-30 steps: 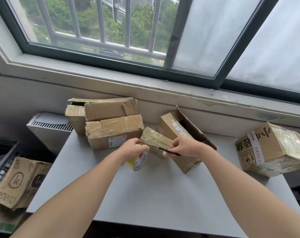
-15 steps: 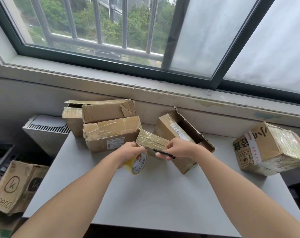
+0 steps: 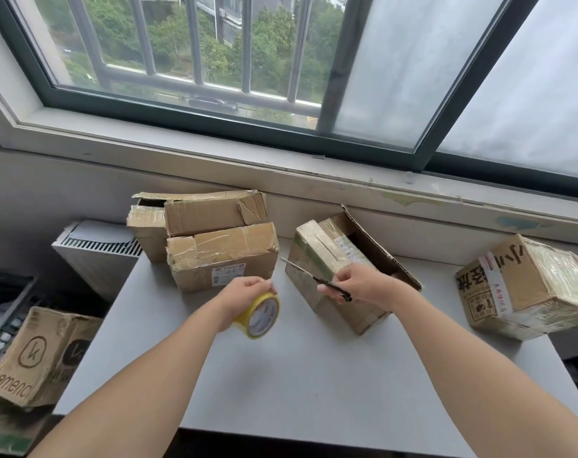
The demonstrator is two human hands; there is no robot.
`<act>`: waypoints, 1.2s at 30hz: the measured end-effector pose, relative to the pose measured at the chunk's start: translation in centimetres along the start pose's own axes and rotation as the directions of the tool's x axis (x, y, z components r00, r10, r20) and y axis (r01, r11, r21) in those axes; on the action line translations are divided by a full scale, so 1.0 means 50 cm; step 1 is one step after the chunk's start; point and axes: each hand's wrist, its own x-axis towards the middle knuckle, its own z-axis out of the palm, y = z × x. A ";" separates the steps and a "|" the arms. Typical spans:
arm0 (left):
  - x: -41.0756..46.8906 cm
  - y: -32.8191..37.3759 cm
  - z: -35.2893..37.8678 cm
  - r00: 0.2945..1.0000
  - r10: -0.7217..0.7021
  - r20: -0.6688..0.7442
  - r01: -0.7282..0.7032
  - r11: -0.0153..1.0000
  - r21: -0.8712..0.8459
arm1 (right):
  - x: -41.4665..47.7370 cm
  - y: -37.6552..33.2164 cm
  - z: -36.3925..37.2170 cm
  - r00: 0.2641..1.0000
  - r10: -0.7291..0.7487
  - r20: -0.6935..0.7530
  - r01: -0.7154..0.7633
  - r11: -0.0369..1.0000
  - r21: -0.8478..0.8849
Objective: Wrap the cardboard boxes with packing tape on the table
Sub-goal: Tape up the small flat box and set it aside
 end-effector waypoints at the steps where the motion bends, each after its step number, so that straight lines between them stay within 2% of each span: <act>1: 0.002 0.001 0.002 1.000 0.012 0.020 -0.013 1.000 0.024 | -0.001 0.006 0.004 1.000 -0.014 0.012 0.015 1.000 -0.011; 5: 0.001 0.009 0.021 0.996 0.036 0.083 -0.047 0.990 0.134 | -0.011 0.030 0.019 0.996 -0.064 0.069 0.071 0.991 -0.115; 10: 0.002 -0.004 0.019 0.999 0.015 0.039 -0.019 0.995 0.102 | -0.042 0.084 0.035 0.984 0.069 0.166 -0.036 0.980 -0.198; 13: 0.003 -0.009 0.018 0.999 0.000 0.036 -0.005 0.992 0.126 | -0.028 0.128 0.081 0.985 0.167 0.044 -0.141 0.923 -0.357; 16: 0.001 0.006 0.022 0.999 -0.002 0.042 -0.004 0.988 0.153 | 0.004 0.154 0.122 0.982 0.179 -0.065 -0.190 0.874 -0.447; 22: 0.001 0.059 0.023 0.997 0.069 0.033 -0.074 0.984 0.165 | 0.022 0.138 0.138 0.985 0.137 -0.108 -0.168 0.908 -0.383; 26: 0.003 0.074 0.020 0.994 0.110 -0.010 -0.107 0.982 0.157 | -0.009 0.051 0.100 0.988 -0.041 -0.149 -0.002 0.960 -0.279; 27: 0.005 0.078 0.019 0.992 0.123 -0.035 -0.116 0.981 0.153 | -0.016 0.019 0.090 0.967 -0.129 -0.219 0.073 0.967 -0.244; 28: 0.006 0.082 0.018 0.989 0.135 -0.065 -0.125 0.981 0.146 | -0.016 -0.009 0.081 0.914 -0.218 -0.342 0.144 0.963 -0.228; 30: 0.006 0.090 0.016 0.983 0.146 -0.113 -0.131 0.983 0.132 | -0.008 -0.059 0.058 0.723 -0.344 -0.600 0.240 0.938 -0.249; 31: 0.006 0.093 0.014 0.981 0.145 -0.126 -0.129 0.983 0.131 | 0.000 -0.080 0.046 0.641 -0.380 -0.667 0.255 0.925 -0.282; 32: 0.005 0.093 0.012 0.981 0.142 -0.133 -0.125 0.984 0.128 | 0.012 -0.097 0.036 0.600 -0.408 -0.688 0.253 0.913 -0.320; 33: 0.006 0.092 0.009 0.981 0.139 -0.138 -0.122 0.985 0.123 | 0.026 -0.112 0.027 0.600 -0.419 -0.681 0.233 0.906 -0.352; 36: -0.002 0.088 0.003 0.980 0.133 -0.149 -0.118 0.988 0.104 | 0.082 -0.125 0.020 0.723 -0.309 -0.618 0.083 0.927 -0.366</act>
